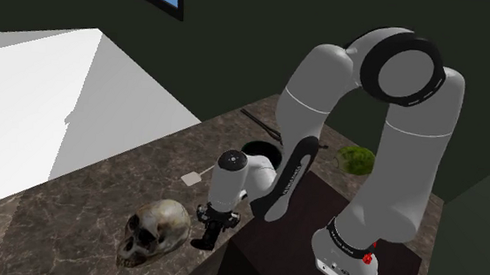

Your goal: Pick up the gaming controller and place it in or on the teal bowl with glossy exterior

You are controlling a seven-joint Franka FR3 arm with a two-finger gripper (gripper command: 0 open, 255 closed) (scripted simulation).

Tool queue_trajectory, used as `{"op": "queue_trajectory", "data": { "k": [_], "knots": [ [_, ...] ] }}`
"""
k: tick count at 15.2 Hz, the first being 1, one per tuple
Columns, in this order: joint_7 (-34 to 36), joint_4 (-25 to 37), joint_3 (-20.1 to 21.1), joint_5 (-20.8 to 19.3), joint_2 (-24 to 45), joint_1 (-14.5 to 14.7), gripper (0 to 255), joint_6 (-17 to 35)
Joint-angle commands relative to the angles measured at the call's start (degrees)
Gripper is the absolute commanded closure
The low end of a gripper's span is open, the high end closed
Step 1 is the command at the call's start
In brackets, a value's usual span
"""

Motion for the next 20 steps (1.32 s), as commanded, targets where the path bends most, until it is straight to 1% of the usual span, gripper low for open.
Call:
{"op": "queue_trajectory", "data": {
  "k": [1,4,7,10,12,14,16,18,20],
  "knots": [
    [-2.5,-0.88,3.67,3.16,-2.27,-2.98,255,-1.61],
    [-6.25,-1.98,8.62,8.05,-5.34,-6.89,255,-3.56],
    [-10.59,-2.93,13.7,13.9,-8.58,-10.69,255,-5.53],
    [-15.61,-3.68,18.61,20.81,-12.1,-14.07,255,-7.58],
    [-19.3,-4.03,21.43,25.96,-14.65,-15.77,255,-9.08],
    [-23.08,-4.24,23.54,31.26,-17.33,-16.74,255,-10.75],
    [-26.65,-4.3,24.74,36.28,-20.07,-16.91,255,-12.61],
    [-29.7,-4.22,25.0,40.59,-22.74,-16.36,255,-14.64],
    [-32.15,-4.05,24.68,44.03,-25.26,-15.45,255,-16.79]
  ]
}}
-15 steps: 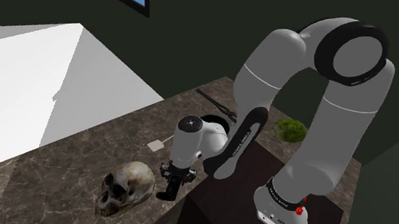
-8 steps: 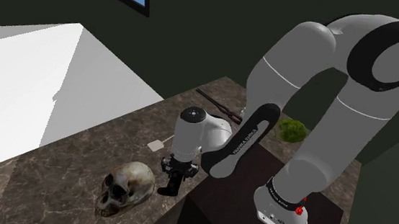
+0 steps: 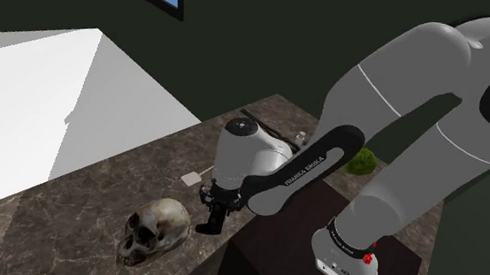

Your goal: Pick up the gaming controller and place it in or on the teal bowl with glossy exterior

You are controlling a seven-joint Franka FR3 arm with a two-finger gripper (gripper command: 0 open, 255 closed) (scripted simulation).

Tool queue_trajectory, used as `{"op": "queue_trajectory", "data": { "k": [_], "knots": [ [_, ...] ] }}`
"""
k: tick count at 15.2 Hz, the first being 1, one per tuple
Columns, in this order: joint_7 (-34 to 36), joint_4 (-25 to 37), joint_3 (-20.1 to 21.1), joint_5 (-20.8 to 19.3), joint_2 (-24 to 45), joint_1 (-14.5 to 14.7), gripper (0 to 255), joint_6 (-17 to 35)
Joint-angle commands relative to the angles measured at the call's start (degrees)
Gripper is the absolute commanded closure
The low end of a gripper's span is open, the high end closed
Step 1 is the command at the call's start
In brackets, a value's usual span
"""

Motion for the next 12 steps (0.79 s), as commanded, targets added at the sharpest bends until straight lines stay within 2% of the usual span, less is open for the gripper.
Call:
{"op": "queue_trajectory", "data": {
  "k": [1,2,7,12],
  "knots": [
    [-1.88,0.41,-0.23,2.94,-2.23,0.85,255,-2.21],
    [-2.05,0.43,-0.34,3.18,-2.45,1.0,255,-2.42],
    [-13.54,-3.01,-6.66,6.53,-5.75,-0.99,255,-2.45],
    [-23.13,-4.65,-12.91,6.17,-6.93,-4.58,255,-2.52]
  ]
}}
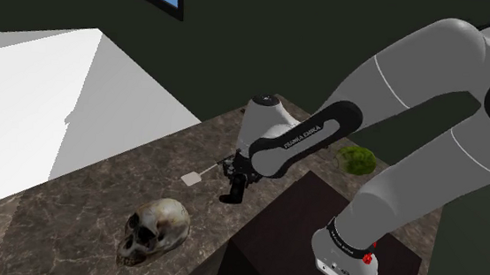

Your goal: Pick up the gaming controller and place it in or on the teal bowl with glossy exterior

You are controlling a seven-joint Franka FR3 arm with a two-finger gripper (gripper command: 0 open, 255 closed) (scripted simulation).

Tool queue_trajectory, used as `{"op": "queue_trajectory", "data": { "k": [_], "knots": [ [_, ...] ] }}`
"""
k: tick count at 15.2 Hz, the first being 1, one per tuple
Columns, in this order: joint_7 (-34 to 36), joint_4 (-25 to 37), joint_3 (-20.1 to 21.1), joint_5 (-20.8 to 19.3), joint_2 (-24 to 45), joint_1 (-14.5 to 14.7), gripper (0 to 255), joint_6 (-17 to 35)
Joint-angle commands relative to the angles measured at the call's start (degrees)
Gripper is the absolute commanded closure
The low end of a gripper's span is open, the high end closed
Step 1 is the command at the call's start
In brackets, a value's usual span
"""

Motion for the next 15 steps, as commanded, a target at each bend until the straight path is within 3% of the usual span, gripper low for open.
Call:
{"op": "queue_trajectory", "data": {
  "k": [1,8,15],
  "knots": [
    [-3.59,-0.5,-2.3,-0.46,-0.1,-1.55,255,0.19],
    [-14.51,1.1,-10.12,-4.76,1.92,-8.64,255,-0.07],
    [-23.59,6.52,-16.91,-9.7,6.85,-15.48,255,-1.09]
  ]
}}
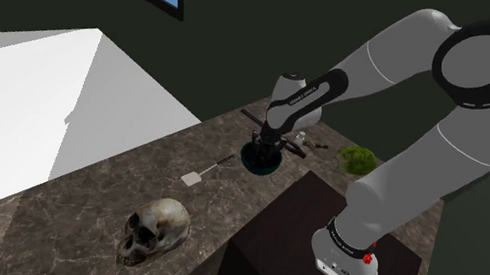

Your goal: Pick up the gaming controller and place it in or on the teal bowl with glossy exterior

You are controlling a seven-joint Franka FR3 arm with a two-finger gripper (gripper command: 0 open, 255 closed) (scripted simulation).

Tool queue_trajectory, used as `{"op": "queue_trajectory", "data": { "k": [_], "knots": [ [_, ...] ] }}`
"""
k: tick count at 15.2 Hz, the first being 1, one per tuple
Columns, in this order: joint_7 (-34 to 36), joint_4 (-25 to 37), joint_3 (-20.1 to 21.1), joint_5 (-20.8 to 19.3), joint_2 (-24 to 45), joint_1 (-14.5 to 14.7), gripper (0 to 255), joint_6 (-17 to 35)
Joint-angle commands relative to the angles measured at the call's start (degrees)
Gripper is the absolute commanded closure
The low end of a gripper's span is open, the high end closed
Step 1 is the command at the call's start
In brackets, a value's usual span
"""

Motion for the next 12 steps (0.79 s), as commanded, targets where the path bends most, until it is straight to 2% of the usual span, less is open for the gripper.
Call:
{"op": "queue_trajectory", "data": {
  "k": [1,7,12],
  "knots": [
    [-2.34,2.34,-1.75,-1.42,1.8,-1.8,255,-0.67],
    [-9.57,10.6,-6.65,-4.29,8.14,-6.62,255,-2.87],
    [-8.64,10.35,-6.92,-5.66,12.04,-6.53,255,1.22]
  ]
}}
